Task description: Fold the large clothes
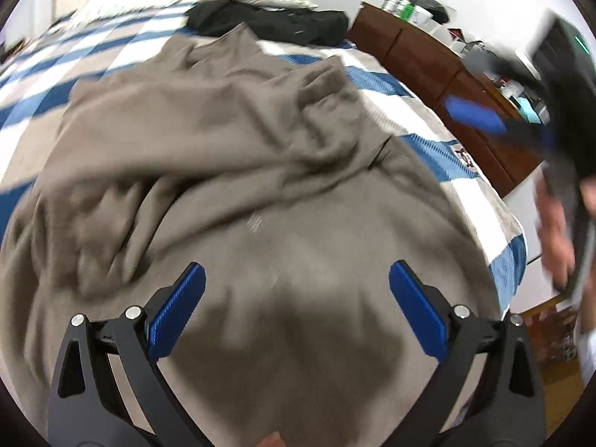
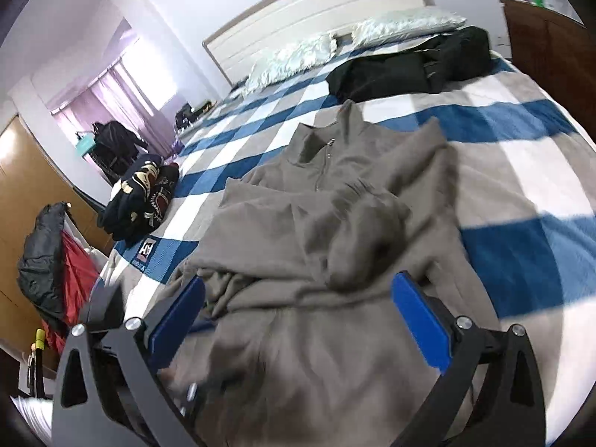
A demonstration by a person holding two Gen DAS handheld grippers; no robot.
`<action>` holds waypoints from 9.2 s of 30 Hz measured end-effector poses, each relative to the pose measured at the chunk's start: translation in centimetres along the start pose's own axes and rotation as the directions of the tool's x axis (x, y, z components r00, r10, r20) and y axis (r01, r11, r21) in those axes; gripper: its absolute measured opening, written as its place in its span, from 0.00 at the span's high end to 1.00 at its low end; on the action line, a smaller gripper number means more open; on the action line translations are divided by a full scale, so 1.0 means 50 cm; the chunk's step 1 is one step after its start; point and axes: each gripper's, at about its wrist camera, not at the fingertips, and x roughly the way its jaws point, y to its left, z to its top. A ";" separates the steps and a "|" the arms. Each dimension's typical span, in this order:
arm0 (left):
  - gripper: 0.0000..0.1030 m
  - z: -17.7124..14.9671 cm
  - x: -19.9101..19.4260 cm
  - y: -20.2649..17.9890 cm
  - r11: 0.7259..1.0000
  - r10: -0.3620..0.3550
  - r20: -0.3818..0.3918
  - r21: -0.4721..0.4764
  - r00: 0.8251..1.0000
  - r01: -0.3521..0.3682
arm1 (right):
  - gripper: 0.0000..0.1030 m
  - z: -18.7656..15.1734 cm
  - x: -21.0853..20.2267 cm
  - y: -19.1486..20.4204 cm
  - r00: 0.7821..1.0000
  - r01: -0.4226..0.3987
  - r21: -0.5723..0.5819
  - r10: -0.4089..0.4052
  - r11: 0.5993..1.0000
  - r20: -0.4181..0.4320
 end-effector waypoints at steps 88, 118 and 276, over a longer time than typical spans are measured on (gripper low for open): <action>0.82 0.133 0.030 0.370 0.931 0.250 0.053 -0.288 0.967 -0.225 | 0.05 -0.097 0.298 -0.055 0.973 -0.175 0.524 0.228 0.834 -0.037; 0.13 0.042 -0.068 0.300 0.961 0.235 -0.001 -0.150 0.972 -0.233 | 0.05 -0.228 0.015 -0.072 0.969 -0.077 0.314 0.145 0.946 -0.199; 0.17 -0.367 -0.220 0.330 0.951 -0.090 -0.106 -0.303 0.990 0.054 | 0.23 -0.491 -0.161 -0.244 0.943 0.031 0.262 0.059 0.965 -0.328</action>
